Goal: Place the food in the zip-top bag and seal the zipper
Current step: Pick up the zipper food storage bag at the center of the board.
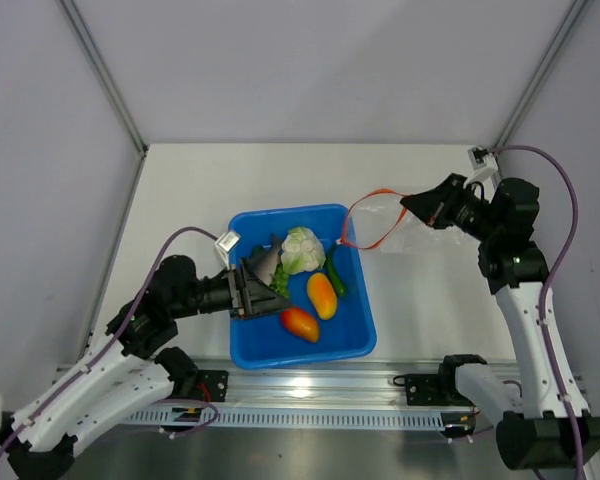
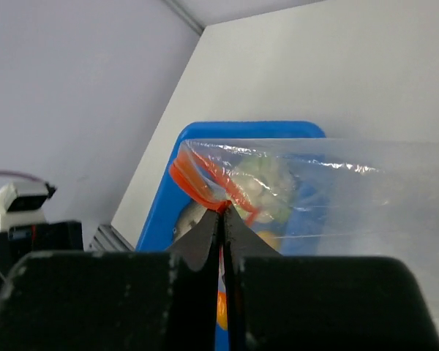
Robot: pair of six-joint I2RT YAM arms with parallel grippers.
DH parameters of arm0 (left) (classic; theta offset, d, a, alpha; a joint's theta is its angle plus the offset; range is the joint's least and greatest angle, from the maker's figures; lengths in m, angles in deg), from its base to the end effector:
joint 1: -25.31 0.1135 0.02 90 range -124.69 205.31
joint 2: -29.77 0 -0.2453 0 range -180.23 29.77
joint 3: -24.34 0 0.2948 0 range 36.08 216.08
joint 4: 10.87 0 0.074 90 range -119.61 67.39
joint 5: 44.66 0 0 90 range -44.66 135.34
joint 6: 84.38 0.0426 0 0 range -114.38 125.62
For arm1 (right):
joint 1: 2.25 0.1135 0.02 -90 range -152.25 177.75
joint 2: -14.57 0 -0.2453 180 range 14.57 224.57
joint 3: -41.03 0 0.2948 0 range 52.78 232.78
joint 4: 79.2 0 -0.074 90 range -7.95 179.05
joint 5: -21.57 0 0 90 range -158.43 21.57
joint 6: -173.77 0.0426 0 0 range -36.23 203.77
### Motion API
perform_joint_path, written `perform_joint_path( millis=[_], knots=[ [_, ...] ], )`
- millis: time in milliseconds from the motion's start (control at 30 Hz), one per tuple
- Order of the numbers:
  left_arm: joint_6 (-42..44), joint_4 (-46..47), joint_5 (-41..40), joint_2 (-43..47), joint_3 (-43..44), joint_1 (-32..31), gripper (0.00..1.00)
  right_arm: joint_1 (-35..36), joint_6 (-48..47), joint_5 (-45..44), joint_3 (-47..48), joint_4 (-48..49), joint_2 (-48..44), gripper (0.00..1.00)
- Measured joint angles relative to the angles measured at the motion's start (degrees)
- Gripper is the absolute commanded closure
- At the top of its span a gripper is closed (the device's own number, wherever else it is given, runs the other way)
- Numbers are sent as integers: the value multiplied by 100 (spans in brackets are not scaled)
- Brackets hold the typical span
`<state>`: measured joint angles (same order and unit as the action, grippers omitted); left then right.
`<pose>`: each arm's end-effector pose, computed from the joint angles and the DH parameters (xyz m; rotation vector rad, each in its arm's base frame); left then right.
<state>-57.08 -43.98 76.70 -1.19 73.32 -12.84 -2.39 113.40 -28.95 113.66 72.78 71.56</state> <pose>0.1409 -0.1389 0.3022 -0.0053 2.1764 -1.6369 0.2747 0.0264 0.3758 -0.0391 1.8429 0.9771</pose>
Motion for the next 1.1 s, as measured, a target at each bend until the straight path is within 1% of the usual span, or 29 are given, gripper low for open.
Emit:
perform_joint_path(
  millis=[100, 200, 267, 400, 533, 700, 900, 1100],
  knots=[
    [-302, 365, -258, -579, 286, -647, 21, 428, -188, -306, 0, -11, -507, 100],
    [-723, 931, -546, -1165, 483, -1128, 20, 546, -232, -531, -2, 2, -966, 100],
    [-1032, 1303, -758, -1519, 490, -1370, 19, 595, -221, -629, -13, 46, -1257, 100],
    [-1552, 1685, -1117, -2026, 492, -1663, 17, 651, -160, -765, -92, 131, -1788, 100],
    [-1963, 1963, -1486, -2164, 492, -1871, 16, 673, -166, -844, -101, 118, -2179, 100],
    [-2291, 2218, -1832, -2234, 638, -2024, 13, 673, -227, -931, -175, -11, -2369, 100],
    [-2660, 2546, -2072, -2538, 772, -2098, 12, 673, -229, -951, -282, -98, -2494, 100],
    [-2959, 2557, -2306, -2916, 999, -2105, 11, 673, -219, -946, -289, -98, -2535, 100]
  ],
)
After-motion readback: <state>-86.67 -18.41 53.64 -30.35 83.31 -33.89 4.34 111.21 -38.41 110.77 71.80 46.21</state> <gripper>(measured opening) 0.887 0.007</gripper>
